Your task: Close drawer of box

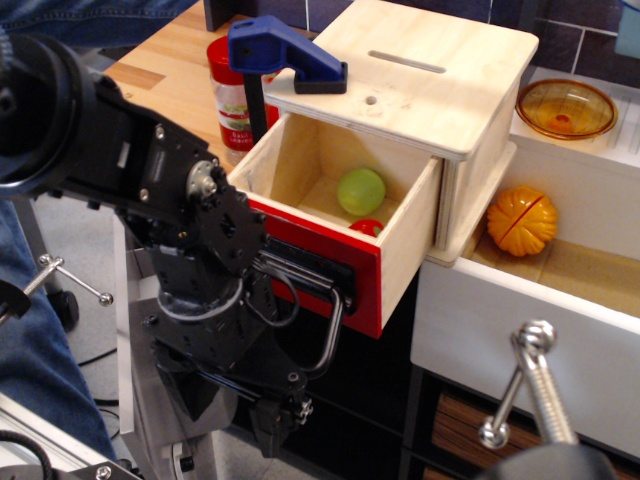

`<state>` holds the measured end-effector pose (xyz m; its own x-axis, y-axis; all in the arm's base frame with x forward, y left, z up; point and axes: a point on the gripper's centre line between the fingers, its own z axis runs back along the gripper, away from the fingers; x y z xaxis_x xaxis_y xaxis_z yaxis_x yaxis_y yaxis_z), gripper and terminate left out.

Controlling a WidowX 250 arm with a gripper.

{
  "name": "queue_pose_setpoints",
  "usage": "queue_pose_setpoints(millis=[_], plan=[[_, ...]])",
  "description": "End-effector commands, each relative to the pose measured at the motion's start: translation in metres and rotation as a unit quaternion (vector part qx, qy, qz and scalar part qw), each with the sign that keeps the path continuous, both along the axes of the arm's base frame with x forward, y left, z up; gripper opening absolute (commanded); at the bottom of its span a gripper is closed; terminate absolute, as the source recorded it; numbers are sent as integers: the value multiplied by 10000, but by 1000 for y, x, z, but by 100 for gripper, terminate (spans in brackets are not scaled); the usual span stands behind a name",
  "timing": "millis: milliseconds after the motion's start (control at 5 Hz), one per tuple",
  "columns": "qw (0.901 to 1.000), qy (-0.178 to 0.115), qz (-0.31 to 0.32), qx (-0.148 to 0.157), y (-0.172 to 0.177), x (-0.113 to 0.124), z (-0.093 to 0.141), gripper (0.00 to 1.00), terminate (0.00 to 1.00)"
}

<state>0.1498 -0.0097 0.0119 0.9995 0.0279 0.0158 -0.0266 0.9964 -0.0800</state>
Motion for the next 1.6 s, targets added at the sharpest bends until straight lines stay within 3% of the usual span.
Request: queue_pose_setpoints(millis=[0,200,400,600,800,1000,1400], plan=[[10000,0,0,0,0,0,0,100,0],[9995,-20,-33,-301,4,1,24,100,0],[9979,-93,98,-632,9,22,52,100,0],[9974,-228,144,-663,12,44,62,100,0],[9985,-230,129,-482,14,70,58,100,0],[9985,-427,-173,-289,15,85,63,100,0],[9967,-637,-479,-178,27,126,77,100,0]])
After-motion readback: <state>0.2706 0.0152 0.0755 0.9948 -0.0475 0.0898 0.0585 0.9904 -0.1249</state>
